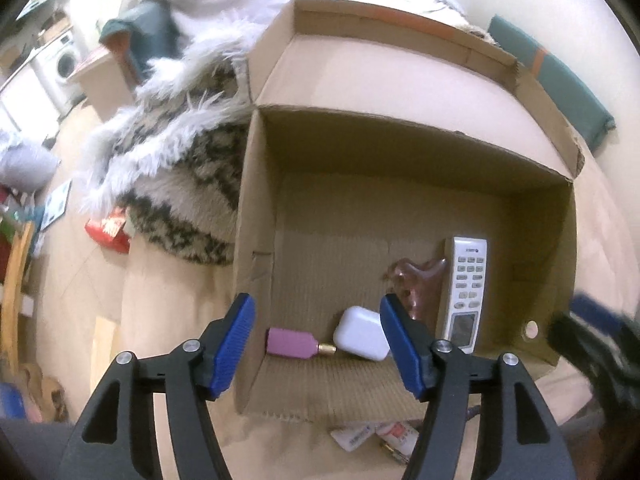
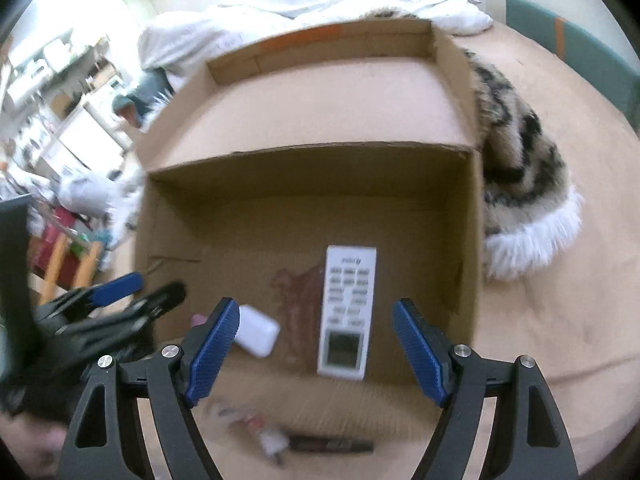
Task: Organize rigid objects
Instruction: 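Withdraw both grippers from the box toward the items beside it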
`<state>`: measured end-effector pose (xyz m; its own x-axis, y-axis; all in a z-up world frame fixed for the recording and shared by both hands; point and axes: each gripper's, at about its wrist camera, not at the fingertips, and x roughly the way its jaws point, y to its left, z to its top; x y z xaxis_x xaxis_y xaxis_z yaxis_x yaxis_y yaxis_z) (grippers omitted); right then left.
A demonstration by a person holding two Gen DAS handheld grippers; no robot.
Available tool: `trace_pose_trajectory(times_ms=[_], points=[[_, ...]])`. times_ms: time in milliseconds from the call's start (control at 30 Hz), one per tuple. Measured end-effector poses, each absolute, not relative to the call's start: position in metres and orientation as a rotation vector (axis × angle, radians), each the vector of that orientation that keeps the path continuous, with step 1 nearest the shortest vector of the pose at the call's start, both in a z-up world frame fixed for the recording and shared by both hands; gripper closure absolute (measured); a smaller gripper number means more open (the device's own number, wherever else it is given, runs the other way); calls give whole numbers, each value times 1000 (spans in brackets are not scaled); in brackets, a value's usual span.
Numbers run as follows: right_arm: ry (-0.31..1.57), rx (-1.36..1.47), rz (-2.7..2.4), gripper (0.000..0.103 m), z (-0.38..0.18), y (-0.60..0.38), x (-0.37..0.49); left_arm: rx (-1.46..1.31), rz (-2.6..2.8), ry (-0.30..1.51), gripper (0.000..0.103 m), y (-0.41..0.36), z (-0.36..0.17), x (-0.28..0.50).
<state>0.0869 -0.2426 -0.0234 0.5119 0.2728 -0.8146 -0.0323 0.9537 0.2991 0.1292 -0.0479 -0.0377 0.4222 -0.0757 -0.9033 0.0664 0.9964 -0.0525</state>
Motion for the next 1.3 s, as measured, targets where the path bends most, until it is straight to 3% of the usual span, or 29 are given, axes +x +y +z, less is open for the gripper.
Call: trace_pose_trajectory(times_ms=[500, 867, 1300], points=[[959, 310, 190, 19, -15, -258, 15, -121, 187, 1192, 41, -45, -12, 116], [987, 492, 302, 19, -19, -275, 13, -81, 265, 1172, 41, -33, -10, 103], [1029, 511, 239, 19, -30, -285, 14, -80, 184, 1162, 41, -39, -9, 87]])
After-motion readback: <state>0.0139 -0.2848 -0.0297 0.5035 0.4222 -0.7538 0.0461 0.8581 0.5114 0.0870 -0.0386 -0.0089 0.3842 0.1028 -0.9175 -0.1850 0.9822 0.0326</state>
